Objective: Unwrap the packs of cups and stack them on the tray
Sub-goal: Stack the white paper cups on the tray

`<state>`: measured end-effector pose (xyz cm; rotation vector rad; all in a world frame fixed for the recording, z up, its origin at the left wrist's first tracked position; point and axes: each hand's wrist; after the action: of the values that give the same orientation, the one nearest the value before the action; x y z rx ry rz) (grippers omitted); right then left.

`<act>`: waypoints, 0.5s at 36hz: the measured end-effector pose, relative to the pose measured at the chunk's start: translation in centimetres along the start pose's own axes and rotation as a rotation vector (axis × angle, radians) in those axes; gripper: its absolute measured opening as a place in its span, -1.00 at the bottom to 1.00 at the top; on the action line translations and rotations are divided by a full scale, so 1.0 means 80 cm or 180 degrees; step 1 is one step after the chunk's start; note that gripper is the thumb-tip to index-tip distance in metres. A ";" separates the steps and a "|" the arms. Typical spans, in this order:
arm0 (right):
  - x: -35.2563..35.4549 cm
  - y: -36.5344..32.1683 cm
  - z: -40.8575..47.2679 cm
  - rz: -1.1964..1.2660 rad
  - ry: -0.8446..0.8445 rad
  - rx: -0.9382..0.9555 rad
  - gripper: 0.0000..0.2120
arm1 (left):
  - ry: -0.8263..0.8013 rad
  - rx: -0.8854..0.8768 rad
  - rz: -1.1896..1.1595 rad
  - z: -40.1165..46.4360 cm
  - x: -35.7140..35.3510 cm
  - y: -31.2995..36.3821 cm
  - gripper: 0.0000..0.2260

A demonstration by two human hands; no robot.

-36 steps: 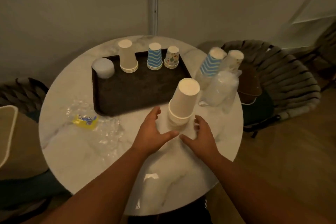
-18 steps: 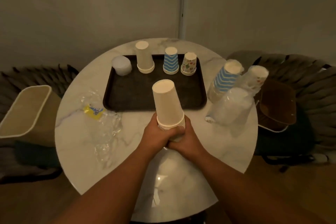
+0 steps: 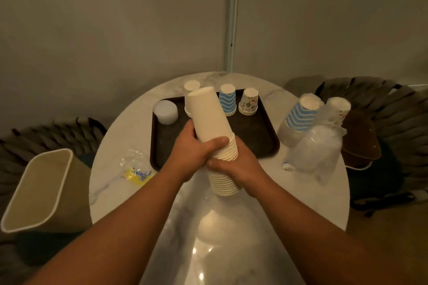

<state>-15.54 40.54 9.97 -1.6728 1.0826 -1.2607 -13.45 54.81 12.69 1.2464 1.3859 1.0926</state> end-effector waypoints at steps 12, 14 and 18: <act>-0.031 -0.058 0.033 -0.0489 0.0741 -0.0038 -0.40 | 0.0695 -0.0135 0.0092 0.047 0.006 0.030 -0.20; -0.031 -0.061 0.037 -0.0669 0.0770 -0.0007 -0.39 | 0.0835 -0.0154 0.0061 0.049 0.003 0.033 -0.21; -0.028 -0.060 0.041 -0.0685 0.0714 0.0056 -0.38 | 0.0902 -0.0190 0.0034 0.049 0.003 0.036 -0.32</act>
<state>-11.83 44.59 12.94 -1.6994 1.0371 -1.6227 -9.14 55.41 14.88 1.0871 1.5449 1.3481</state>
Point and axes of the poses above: each hand's wrist, its own z-axis towards the middle knuckle, its own x-axis out of the back of the hand, y = z × x, and after that the axes turned 7 degrees about -z, right-handed
